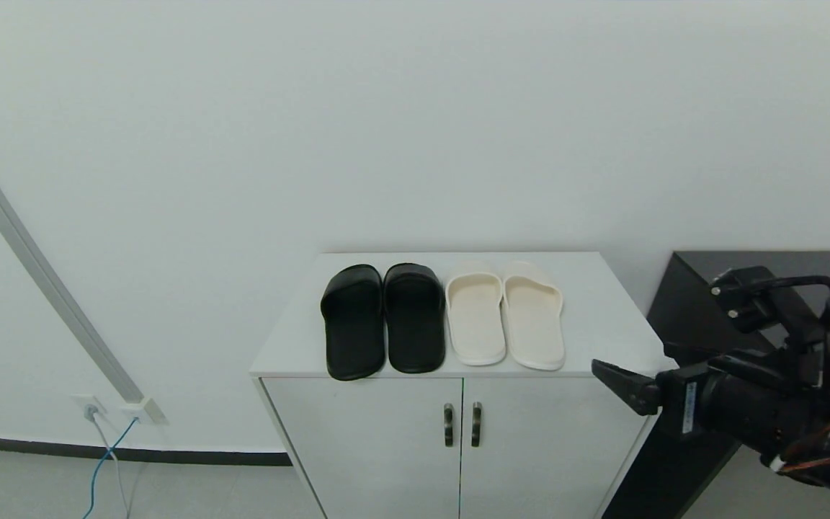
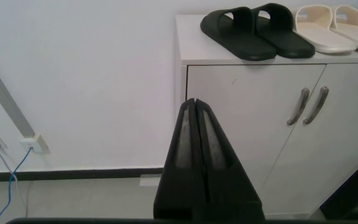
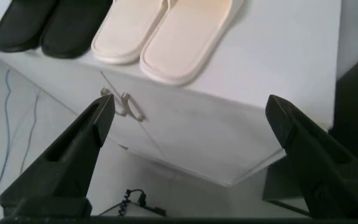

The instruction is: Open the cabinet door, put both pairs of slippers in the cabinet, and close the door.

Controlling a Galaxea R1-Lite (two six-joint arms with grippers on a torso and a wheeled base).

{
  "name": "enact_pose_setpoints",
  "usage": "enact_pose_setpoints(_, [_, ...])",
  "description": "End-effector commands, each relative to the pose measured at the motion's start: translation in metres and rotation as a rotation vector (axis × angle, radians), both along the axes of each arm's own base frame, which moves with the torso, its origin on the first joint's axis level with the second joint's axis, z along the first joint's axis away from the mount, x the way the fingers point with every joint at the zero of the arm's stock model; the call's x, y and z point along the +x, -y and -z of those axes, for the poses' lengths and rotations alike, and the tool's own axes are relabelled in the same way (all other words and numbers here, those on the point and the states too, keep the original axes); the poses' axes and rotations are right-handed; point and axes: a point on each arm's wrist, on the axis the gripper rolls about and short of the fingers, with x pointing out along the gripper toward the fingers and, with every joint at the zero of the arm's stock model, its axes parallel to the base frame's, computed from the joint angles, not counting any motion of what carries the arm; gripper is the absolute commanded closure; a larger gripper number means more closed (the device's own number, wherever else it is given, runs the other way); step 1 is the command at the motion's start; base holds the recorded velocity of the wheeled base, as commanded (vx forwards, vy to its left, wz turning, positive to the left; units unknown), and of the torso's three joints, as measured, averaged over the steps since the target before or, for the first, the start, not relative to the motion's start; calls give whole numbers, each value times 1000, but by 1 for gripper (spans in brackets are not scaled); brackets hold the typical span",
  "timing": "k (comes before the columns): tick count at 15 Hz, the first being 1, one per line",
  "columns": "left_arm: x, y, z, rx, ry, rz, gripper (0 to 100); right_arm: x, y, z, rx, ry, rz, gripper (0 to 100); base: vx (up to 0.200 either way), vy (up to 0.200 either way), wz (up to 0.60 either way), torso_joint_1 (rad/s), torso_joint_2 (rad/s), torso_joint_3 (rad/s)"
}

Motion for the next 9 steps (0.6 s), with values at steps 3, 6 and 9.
enact_pose_setpoints(3, [0, 0, 0, 0, -2, -1, 100, 33, -46, 10, -28, -32, 25, 0, 0, 0, 0, 0, 0, 0])
enact_pose_setpoints(6, [0, 0, 0, 1, -2, -1, 100, 62, -71, 14, -18, -5, 112, 0, 0, 0, 0, 0, 0, 0])
enact_pose_setpoints(9, [0, 0, 0, 1, -2, -1, 100, 88, -93, 14, -10, 20, 142, 0, 0, 0, 0, 0, 0, 0])
